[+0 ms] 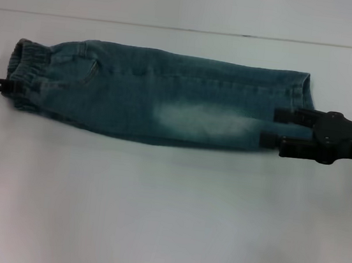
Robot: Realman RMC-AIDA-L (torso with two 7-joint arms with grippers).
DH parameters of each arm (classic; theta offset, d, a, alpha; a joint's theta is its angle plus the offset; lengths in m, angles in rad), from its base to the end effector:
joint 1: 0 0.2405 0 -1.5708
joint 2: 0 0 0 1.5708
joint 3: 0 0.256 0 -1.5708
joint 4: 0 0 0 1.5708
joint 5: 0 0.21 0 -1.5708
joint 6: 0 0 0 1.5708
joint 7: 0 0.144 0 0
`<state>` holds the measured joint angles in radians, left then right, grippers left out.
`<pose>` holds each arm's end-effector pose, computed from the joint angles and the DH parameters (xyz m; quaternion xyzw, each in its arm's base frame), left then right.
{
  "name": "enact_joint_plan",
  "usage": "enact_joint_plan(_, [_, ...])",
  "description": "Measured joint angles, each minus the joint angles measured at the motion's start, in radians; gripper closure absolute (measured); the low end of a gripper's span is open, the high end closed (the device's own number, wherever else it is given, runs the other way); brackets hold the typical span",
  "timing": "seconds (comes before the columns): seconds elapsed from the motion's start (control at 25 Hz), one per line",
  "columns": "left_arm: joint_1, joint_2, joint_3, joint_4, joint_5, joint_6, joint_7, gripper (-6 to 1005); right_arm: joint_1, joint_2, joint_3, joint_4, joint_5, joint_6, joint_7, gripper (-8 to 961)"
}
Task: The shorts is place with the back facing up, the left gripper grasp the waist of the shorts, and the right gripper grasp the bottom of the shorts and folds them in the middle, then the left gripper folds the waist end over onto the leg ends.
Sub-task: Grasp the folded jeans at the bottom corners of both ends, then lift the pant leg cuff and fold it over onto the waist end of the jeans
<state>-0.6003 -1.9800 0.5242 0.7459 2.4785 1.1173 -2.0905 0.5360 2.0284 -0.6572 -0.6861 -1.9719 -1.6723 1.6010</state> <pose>-0.3462 0.3875 0.0824 -0.7850 -0.5090 -0.0682 0.3465 0.2566 0.3311 0.0299 -0.9148 0.2840 0.2731 0.0886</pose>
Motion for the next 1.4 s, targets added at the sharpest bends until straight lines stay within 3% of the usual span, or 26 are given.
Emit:
enact_joint_plan(0.28, [-0.039, -0.011, 0.078, -0.052, 0.004, -0.089, 0.0, 115, 0.015, 0.007, -0.003, 0.0, 0.002, 0.019, -0.002, 5])
enact_joint_plan(0.52, [-0.056, -0.014, 0.093, -0.086, 0.006, -0.15, 0.0, 129, 0.022, 0.014, -0.003, 0.0, 0.0, 0.019, -0.001, 6])
enact_joint_plan(1.4, [-0.068, -0.017, 0.137, -0.109, 0.008, -0.176, 0.006, 184, 0.033, 0.019, -0.015, 0.013, -0.001, 0.044, -0.001, 5])
